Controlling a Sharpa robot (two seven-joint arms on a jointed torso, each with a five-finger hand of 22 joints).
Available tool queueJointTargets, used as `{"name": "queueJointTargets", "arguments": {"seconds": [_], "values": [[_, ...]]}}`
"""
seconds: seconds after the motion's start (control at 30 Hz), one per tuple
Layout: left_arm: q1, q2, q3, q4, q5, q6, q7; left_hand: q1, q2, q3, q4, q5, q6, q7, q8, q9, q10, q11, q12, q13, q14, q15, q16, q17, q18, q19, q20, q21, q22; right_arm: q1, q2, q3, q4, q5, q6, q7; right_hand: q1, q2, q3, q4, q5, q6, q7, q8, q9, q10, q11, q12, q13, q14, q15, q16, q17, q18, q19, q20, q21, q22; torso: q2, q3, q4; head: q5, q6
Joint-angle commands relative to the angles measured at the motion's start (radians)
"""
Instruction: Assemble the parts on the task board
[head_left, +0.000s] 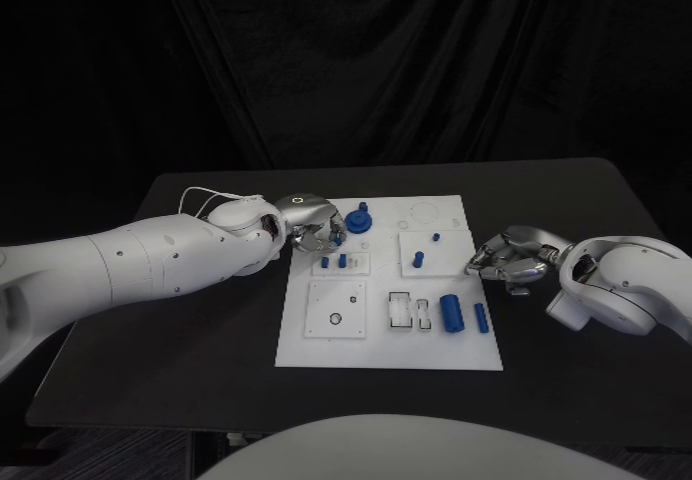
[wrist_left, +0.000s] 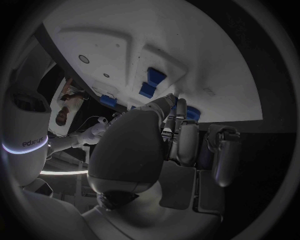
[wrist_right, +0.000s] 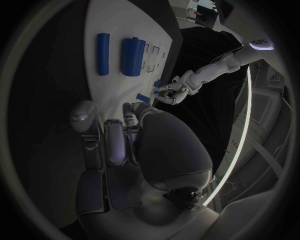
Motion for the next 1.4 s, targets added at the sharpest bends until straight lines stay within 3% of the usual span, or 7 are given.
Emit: {"name": "queueJointTargets", "arguments": {"seconds": [0.03, 0.5, 0.63, 0.73, 0.93, 1.23, 1.4], "values": [[-0.004, 0.004, 0.0, -0.001, 0.0, 0.016, 0.004, -0.003, -0.002, 0.001, 0.002, -0.005, 0.006, 0.002, 0.002, 0.002, 0.01, 0.001, -0.005, -0.001, -0.007, 0.003, -0.005, -0.004, -0.014, 0.105, -0.008, 0.003, 0.263, -0.002, 0.0, 0.001, 0.001, -0.003, 0.011, -0.019, 0.001, -0.006, 0.005, 0.001, 0.005, -0.001, -0.003, 0.004, 0.002, -0.008, -0.002, -0.001, 0.126, 0.01, 0.003, -0.003, 0.036, 0.014, 0.001, -0.002, -0.003, 0.078, 0.0, 0.0, 0.0003, -0.001, 0.0], [-0.004, 0.011, 0.0, -0.011, 0.0, 0.05, -0.029, -0.005, -0.007, 0.0, 0.003, -0.01, -0.016, 0.003, -0.015, -0.009, -0.002, 0.008, -0.017, -0.007, -0.021, 0.008, -0.018, -0.025, -0.014, 0.105, -0.005, 0.003, 0.263, -0.002, 0.002, 0.001, 0.002, -0.003, 0.013, -0.021, 0.001, -0.005, 0.006, 0.001, 0.005, -0.002, -0.003, 0.004, 0.002, -0.009, -0.002, -0.001, 0.126, 0.009, 0.003, -0.004, 0.035, 0.014, 0.001, -0.002, -0.004, 0.078, 0.0, -0.0001, 0.0004, -0.001, 0.0], [-0.004, 0.009, 0.0, -0.012, 0.0, 0.067, -0.047, -0.009, -0.018, 0.001, 0.004, -0.014, -0.077, -0.015, -0.047, -0.027, -0.041, 0.022, -0.039, -0.014, -0.037, 0.012, -0.029, -0.045, -0.007, 0.077, -0.001, -0.001, 0.254, -0.002, 0.001, 0.001, 0.002, -0.003, 0.014, -0.021, 0.001, -0.005, 0.006, 0.001, 0.005, -0.002, -0.003, 0.004, 0.002, -0.009, -0.002, -0.001, 0.126, 0.009, 0.003, -0.004, 0.035, 0.014, 0.001, -0.002, -0.004, 0.078, 0.0, -0.0001, 0.0005, -0.001, 0.0], [-0.004, 0.008, 0.0, -0.012, 0.0, 0.075, -0.051, -0.017, -0.034, 0.001, 0.009, -0.021, -0.18, -0.044, -0.047, -0.059, -0.1, 0.042, -0.057, -0.013, -0.061, 0.026, -0.044, -0.071, 0.006, 0.025, 0.011, -0.013, 0.235, -0.002, 0.001, 0.001, 0.002, -0.003, 0.014, -0.021, 0.001, -0.005, 0.006, 0.001, 0.005, -0.002, -0.003, 0.004, 0.002, -0.009, -0.002, -0.001, 0.126, 0.009, 0.003, -0.004, 0.035, 0.014, 0.001, -0.002, -0.004, 0.078, 0.0, 0.0, 0.0003, -0.001, 0.0], [-0.004, 0.008, 0.0, -0.011, 0.0, 0.075, -0.049, -0.018, -0.043, 0.002, 0.01, -0.024, -0.236, -0.063, -0.047, -0.09, -0.147, 0.05, -0.055, -0.002, -0.073, 0.033, -0.047, -0.08, 0.012, 0.004, 0.019, -0.023, 0.225, -0.002, 0.001, 0.001, 0.002, -0.003, 0.014, -0.021, 0.001, -0.005, 0.006, 0.001, 0.005, -0.002, -0.003, 0.004, 0.002, -0.009, -0.002, -0.001, 0.126, 0.009, 0.003, -0.004, 0.035, 0.014, 0.001, -0.002, -0.004, 0.078, 0.0, 0.0, 0.0012, -0.001, 0.0], [-0.005, 0.006, 0.0, -0.013, 0.0, 0.059, -0.039, -0.016, -0.044, 0.004, 0.009, -0.025, -0.265, -0.077, -0.046, -0.112, -0.179, 0.053, -0.054, 0.004, -0.081, 0.035, -0.05, -0.089, 0.015, -0.006, 0.023, -0.03, 0.22, -0.002, -0.001, 0.001, 0.004, -0.003, 0.014, -0.022, 0.001, -0.005, 0.006, 0.001, 0.005, -0.002, -0.003, 0.004, 0.002, -0.009, -0.002, -0.001, 0.126, 0.009, 0.003, -0.004, 0.035, 0.014, 0.001, -0.002, -0.004, 0.078, 0.0, 0.0, 0.0008, -0.001, 0.0], [-0.005, -0.003, 0.0, -0.016, 0.0, 0.0, -0.029, -0.014, -0.043, 0.006, 0.007, -0.024, -0.267, -0.078, -0.045, -0.115, -0.18, 0.052, -0.052, 0.005, -0.08, 0.035, -0.049, -0.088, 0.014, -0.003, 0.024, -0.029, 0.221, -0.002, -0.007, 0.001, 0.01, -0.003, 0.009, -0.018, 0.002, -0.004, 0.008, 0.001, 0.005, -0.002, -0.003, 0.005, 0.002, -0.01, -0.001, -0.002, 0.125, 0.009, 0.003, -0.005, 0.034, 0.014, 0.001, -0.002, -0.006, 0.077, -0.001, -0.0005, 0.001, 0.0, 0.0]]}}
